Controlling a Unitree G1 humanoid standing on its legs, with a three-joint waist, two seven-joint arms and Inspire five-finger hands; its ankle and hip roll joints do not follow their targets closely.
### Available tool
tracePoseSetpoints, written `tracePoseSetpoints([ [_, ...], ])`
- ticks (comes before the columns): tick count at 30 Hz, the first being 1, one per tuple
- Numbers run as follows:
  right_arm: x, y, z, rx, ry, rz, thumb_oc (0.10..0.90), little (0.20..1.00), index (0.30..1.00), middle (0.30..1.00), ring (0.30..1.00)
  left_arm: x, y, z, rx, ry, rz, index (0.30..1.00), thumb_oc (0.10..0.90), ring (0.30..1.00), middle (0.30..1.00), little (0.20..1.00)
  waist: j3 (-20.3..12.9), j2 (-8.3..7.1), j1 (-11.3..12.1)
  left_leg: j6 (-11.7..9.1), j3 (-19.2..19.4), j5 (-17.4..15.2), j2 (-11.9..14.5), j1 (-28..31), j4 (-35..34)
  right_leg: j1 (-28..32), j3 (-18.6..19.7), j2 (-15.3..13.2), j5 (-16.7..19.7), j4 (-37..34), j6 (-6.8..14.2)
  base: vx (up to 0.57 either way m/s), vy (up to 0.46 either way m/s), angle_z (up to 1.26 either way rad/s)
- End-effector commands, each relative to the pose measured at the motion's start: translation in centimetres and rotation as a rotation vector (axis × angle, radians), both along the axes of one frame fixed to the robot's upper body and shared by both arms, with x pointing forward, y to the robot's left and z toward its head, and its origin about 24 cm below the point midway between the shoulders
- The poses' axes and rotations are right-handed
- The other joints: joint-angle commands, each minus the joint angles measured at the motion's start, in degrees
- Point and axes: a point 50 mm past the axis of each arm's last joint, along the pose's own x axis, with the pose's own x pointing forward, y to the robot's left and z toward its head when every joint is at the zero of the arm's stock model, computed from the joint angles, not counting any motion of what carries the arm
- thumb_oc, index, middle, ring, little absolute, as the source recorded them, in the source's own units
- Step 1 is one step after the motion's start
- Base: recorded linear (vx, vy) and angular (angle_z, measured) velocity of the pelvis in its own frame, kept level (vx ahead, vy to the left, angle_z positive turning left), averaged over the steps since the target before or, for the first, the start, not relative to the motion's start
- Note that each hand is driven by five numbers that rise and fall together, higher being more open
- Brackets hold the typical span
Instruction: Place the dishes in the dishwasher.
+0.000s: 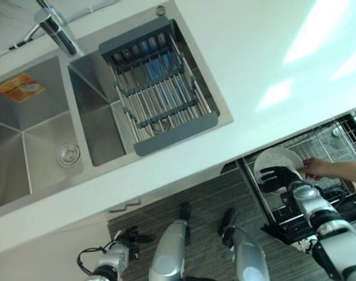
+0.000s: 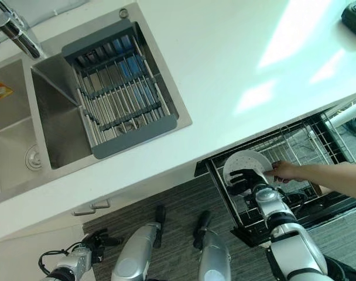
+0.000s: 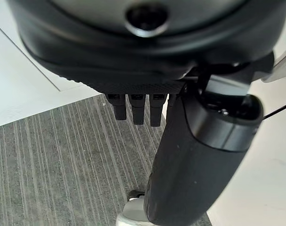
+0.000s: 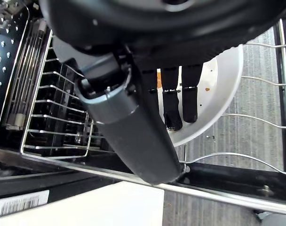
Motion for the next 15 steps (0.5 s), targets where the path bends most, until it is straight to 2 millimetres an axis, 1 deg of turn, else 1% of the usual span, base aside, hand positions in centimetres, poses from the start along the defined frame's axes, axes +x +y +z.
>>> tracePoseSetpoints([
  [1,-0.3,0.2,1.0,-0.044,-0.187,-0.105,0.8,0.9,0.9,0.9,0.9,-3.3,3.7,-0.1,0.125,0.075,0.032,0.9,0.8,0.9,0.9,0.9,-1.6,-0.6,-0.7,3.2,3.9,-9.8,0.0,0.8,3.5,3.7,7.0,1.2,-9.2,1.3,2.6,0.0,0.0,0.0],
  [2,-0.2,0.2,1.7,-0.048,-0.244,-0.13,0.8,0.9,0.9,0.9,0.9,-3.6,3.7,-0.2,0.124,0.077,0.04,0.9,0.8,0.9,0.9,0.9,-1.9,-0.85,-1.0,3.1,4.0,-10.0,0.0,0.9,3.5,3.9,7.2,1.3,-9.3,1.3,2.6,-0.05,0.017,-0.02],
  [3,-0.5,-0.1,3.5,-0.071,-0.412,-0.188,0.8,0.9,0.9,0.9,0.9,-4.2,3.6,-0.5,0.119,0.085,0.066,0.9,0.8,0.9,0.9,0.9,-2.8,-1.26,-1.9,3.3,4.6,-9.7,0.5,0.5,3.5,3.5,7.3,1.7,-8.9,1.3,2.4,-0.04,0.067,-0.03],
  [4,-1.4,-0.1,5.4,-0.094,-0.586,-0.216,0.8,0.9,0.9,0.9,0.9,-5.2,3.3,-1.0,0.106,0.105,0.104,0.9,0.8,0.9,0.9,0.9,-4.3,-1.88,-3.3,3.2,5.1,-10.4,0.9,1.1,3.5,3.9,8.1,2.0,-9.4,1.3,2.7,-0.04,0.106,-0.05],
  [5,-2.2,0.2,6.5,-0.11,-0.713,-0.225,0.8,0.9,0.9,0.9,0.9,-5.9,3.0,-1.4,0.096,0.115,0.128,0.9,0.8,0.9,0.9,0.9,-5.1,-2.21,-4.3,3.1,5.5,-10.6,1.1,1.4,3.5,4.3,8.7,2.2,-9.7,1.3,2.8,0.02,0.126,-0.2],
  [6,-2.8,0.7,7.4,-0.127,-0.782,-0.225,0.8,0.9,0.9,0.9,0.9,-6.4,2.7,-1.6,0.086,0.125,0.148,0.9,0.8,0.9,0.9,0.9,-5.8,-2.38,-5.1,3.0,5.8,-10.8,1.2,1.7,3.5,4.5,9.2,2.3,-9.8,1.3,2.9,0.02,0.136,-0.41],
  [7,-3.8,1.3,8.1,-0.147,-0.873,-0.216,0.8,0.9,0.9,0.9,0.9,-7.2,2.3,-2.1,0.071,0.141,0.174,0.9,0.8,0.9,0.9,0.9,-7.0,-2.6,-6.3,3.0,6.3,-11.1,1.4,2.2,3.5,4.9,9.9,2.5,-10.2,1.3,3.1,0.03,0.124,-0.57],
  [9,-4.9,1.7,9.0,-0.179,-0.966,-0.202,0.8,0.9,0.9,0.9,0.9,-8.3,1.8,-2.6,0.054,0.163,0.197,0.9,0.8,0.9,0.9,0.9,-8.7,-2.86,-7.5,3.1,6.9,-11.6,1.5,3.4,3.5,5.9,10.6,2.4,-10.6,1.3,3.2,0.05,0.114,-0.45],
  [11,-5.4,1.8,9.5,-0.196,-1.009,-0.191,0.8,0.9,0.9,0.9,0.9,-9.2,1.5,-3.0,0.047,0.176,0.202,0.9,0.8,0.9,0.9,0.9,-10.1,-3.12,-8.0,3.1,7.5,-12.1,1.5,4.5,3.5,6.7,11.0,2.3,-11.0,1.3,3.3,0.06,0.065,-0.3],
  [15,-6.1,1.8,10.3,-0.19,-1.035,-0.164,0.8,0.9,0.9,0.9,0.9,-10.5,1.1,-3.5,0.04,0.208,0.21,0.9,0.8,0.9,0.9,0.9,-13.2,-3.78,-8.6,3.0,8.6,-13.2,1.8,6.4,3.5,8.1,11.6,1.9,-11.7,1.3,3.6,0.08,0.036,-0.21],
])
